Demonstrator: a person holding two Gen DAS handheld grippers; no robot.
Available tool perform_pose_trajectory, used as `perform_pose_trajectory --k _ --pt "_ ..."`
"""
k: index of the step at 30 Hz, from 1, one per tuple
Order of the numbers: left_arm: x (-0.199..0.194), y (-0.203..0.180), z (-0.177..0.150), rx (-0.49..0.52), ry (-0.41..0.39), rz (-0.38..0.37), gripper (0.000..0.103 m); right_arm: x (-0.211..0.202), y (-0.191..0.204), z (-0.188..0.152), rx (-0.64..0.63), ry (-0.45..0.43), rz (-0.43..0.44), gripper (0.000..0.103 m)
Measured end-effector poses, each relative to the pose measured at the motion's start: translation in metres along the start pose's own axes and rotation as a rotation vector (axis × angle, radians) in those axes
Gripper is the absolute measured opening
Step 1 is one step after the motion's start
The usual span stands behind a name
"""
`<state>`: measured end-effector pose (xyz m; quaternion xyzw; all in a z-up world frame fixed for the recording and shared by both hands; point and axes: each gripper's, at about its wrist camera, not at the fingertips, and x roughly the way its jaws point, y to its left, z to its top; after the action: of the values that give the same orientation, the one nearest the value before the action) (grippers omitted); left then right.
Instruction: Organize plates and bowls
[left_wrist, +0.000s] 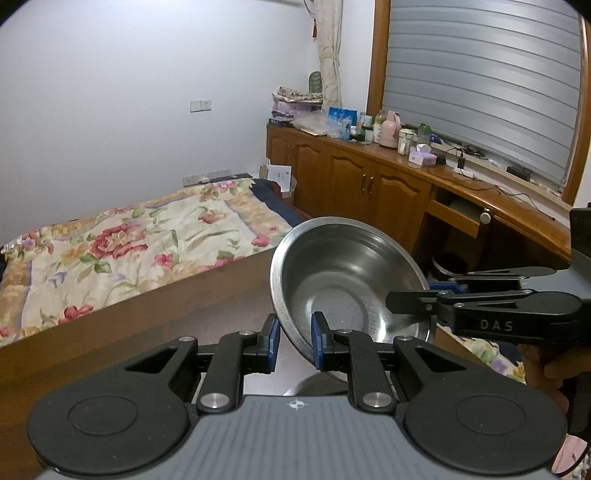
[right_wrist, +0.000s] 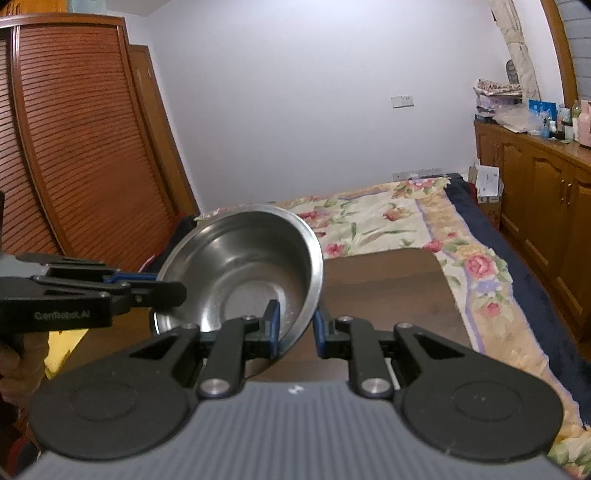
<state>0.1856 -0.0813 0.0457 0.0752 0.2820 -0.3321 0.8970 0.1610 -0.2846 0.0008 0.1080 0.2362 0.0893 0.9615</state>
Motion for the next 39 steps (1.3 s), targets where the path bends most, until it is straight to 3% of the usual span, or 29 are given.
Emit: perform_pose_trajectory --k 21,39 --pt "-0.019 -0.014 -0.056 -0.03 0.032 -0.038 0.021 -0.015 0.015 -0.046 0.011 0.08 0.023 0.021" --pt "-0.026 -0.018 -0.1 -0.055 0.064 0.0 0.023 -0.017 0.034 -0.068 -0.046 0.114 0.033 0.021"
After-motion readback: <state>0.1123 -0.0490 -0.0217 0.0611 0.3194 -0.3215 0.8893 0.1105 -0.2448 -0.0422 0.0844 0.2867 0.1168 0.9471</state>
